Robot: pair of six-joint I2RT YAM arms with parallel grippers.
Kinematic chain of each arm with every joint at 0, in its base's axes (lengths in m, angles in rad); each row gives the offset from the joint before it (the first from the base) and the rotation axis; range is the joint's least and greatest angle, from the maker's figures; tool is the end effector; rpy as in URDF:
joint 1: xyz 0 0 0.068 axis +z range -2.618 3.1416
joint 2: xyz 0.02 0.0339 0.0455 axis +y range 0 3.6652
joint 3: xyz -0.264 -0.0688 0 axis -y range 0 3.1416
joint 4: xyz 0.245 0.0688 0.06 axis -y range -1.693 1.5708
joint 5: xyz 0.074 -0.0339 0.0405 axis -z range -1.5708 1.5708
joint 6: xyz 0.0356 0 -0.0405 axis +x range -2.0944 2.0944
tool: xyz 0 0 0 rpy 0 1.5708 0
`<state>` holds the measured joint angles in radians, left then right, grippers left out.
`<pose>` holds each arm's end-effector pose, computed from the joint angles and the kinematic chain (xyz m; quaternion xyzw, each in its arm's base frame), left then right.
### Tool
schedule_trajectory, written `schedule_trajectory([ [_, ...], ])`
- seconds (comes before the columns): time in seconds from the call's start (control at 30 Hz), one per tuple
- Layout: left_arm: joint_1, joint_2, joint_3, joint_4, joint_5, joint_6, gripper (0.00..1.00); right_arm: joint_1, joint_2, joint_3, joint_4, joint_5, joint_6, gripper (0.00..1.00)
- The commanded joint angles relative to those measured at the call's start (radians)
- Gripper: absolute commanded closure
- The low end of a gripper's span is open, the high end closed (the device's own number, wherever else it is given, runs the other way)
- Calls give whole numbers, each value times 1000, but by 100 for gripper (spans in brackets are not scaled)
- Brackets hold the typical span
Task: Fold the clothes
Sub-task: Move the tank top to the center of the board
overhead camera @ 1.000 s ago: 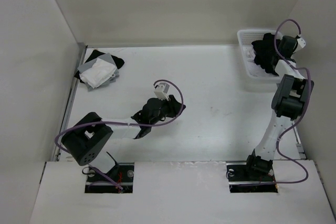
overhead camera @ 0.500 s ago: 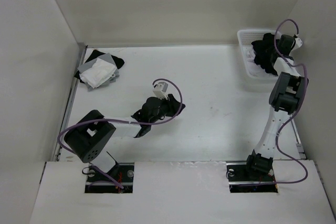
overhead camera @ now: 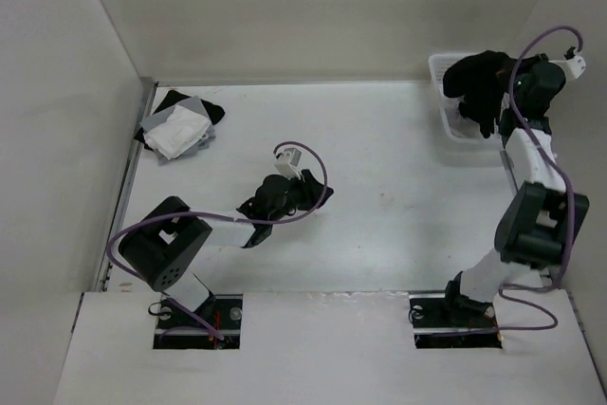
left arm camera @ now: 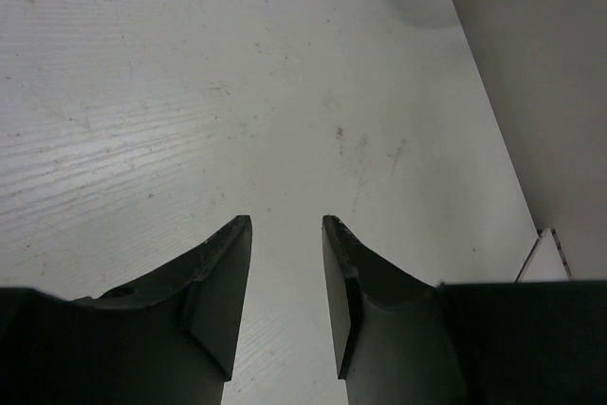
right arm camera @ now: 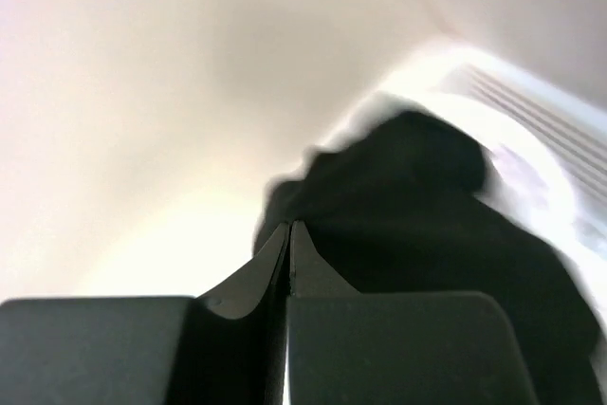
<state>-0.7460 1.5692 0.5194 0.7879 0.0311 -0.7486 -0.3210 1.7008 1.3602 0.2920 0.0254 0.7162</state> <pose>0.2191 -0.2040 0.1665 0.0084 0.7933 -0.4227 0.4381 0.3932 -0.1317 0.3447 0.3665 0.6245 0.1264 0.6780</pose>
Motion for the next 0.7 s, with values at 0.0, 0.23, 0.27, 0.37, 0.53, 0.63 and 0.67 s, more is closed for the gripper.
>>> schedule_trajectory([
  [0.0,23,-34,-27,88,7,-24,66,101,-328,-153,242,-51,74,100],
  [0.23,135,-162,-93,77,-11,-103,66,498,-822,-246,122,-81,-3,100],
  [0.27,156,-196,-107,74,-17,-112,66,568,-854,-243,98,-78,-23,100],
  [0.37,210,-299,-139,45,-46,-123,66,723,-902,-231,46,-59,-57,100],
  [0.53,311,-477,-174,-81,-83,-118,66,862,-880,-410,68,22,-22,99],
  [0.63,395,-552,-190,-197,-79,-123,66,843,-654,-554,139,24,107,99],
  [0.67,421,-575,-194,-251,-79,-120,66,810,-529,-573,192,7,147,98],
])
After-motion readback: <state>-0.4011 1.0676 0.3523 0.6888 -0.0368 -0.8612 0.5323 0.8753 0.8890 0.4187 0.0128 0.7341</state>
